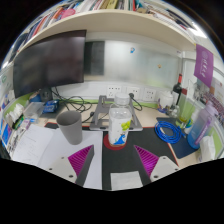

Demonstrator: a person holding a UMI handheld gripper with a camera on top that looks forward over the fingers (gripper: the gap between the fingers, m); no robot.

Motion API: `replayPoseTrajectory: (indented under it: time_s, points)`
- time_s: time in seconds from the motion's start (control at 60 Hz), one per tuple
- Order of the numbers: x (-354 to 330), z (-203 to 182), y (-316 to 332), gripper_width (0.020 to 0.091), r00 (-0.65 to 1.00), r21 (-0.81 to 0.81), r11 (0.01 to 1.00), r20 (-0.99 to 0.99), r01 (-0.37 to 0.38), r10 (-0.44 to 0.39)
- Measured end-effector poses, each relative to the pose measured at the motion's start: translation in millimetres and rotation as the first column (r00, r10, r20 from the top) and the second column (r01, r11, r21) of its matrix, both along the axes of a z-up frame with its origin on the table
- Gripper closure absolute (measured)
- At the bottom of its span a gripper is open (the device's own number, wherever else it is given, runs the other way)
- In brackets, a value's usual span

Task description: Pour water

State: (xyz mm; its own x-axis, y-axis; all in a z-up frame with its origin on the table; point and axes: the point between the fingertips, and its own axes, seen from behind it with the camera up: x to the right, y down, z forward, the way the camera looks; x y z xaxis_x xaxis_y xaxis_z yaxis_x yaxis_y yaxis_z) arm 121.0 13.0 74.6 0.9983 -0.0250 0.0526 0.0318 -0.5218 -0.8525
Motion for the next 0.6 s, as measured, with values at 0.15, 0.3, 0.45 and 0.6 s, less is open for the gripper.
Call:
replayPoseTrajectory:
  time_s: [0.15, 0.3, 0.45, 0.6]
  points:
    - [-24.1, 58.3, -40.2, 0.0301, 0.998, 0.033, 0.998, -0.003, 0.058, -0.058]
    - [-46.0, 105.5, -61.9, 0.0300, 0.997, 0.089, 0.993, -0.003, 0.081, -0.082]
    - [-51.5, 129.1, -74.7, 0.0302, 0.995, 0.128, 0.987, -0.017, 0.095, -0.094]
    - [-48.9, 135.0, -80.6, 0.0302, 0.993, 0.137, 0.983, -0.017, 0.120, -0.119]
